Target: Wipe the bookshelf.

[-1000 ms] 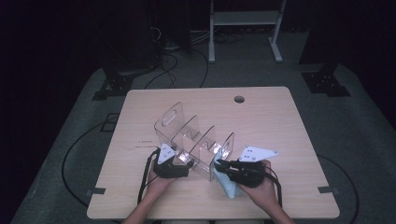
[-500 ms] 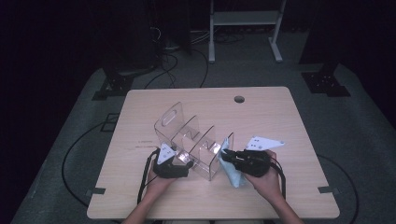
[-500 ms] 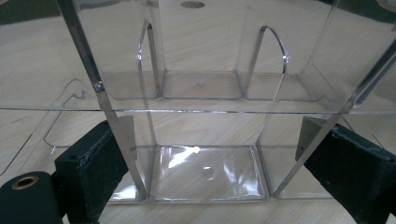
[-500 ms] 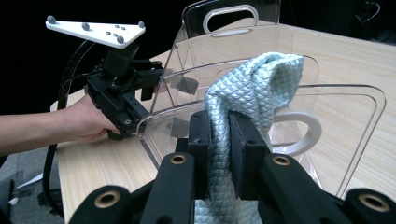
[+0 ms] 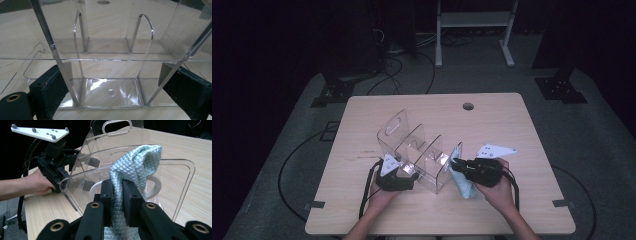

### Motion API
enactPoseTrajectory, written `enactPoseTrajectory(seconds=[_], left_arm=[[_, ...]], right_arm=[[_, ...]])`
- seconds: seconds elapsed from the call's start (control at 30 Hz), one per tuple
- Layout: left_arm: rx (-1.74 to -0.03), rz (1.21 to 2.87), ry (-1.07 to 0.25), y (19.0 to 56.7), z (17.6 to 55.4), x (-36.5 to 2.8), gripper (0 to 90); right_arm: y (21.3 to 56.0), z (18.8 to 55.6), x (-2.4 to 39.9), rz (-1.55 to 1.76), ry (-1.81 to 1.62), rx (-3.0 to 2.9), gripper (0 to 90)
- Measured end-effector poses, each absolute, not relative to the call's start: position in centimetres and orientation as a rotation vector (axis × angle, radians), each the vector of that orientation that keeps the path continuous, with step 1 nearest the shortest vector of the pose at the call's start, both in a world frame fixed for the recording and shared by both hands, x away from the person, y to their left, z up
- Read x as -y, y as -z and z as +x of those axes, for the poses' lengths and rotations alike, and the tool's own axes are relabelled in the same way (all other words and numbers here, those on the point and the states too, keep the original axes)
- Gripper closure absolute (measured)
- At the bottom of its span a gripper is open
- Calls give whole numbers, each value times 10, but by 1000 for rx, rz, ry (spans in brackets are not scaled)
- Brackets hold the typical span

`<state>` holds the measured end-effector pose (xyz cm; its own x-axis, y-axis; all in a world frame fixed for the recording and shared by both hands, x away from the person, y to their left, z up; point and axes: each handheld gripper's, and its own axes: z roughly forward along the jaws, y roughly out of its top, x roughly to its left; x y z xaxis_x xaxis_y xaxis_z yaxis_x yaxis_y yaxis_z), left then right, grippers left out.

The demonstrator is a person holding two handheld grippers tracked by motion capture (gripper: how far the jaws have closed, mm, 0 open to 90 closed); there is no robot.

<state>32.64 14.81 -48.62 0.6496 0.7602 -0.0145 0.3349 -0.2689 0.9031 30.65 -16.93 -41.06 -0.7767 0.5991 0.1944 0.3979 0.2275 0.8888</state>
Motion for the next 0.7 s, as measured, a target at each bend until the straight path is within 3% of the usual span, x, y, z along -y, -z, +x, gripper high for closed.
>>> enactPoseTrajectory(seconds=[0.23, 0.5, 0.7], left_arm=[[-872, 1861, -533, 486, 327, -148, 79], [-874, 1863, -530, 486, 327, -148, 78], [-874, 1862, -539, 486, 328, -146, 78]], right_arm=[[426, 332, 185, 1103, -1559, -2235, 791], [429, 317, 168, 1005, -1560, -2312, 789], [431, 329, 176, 1072, -1551, -2259, 790]])
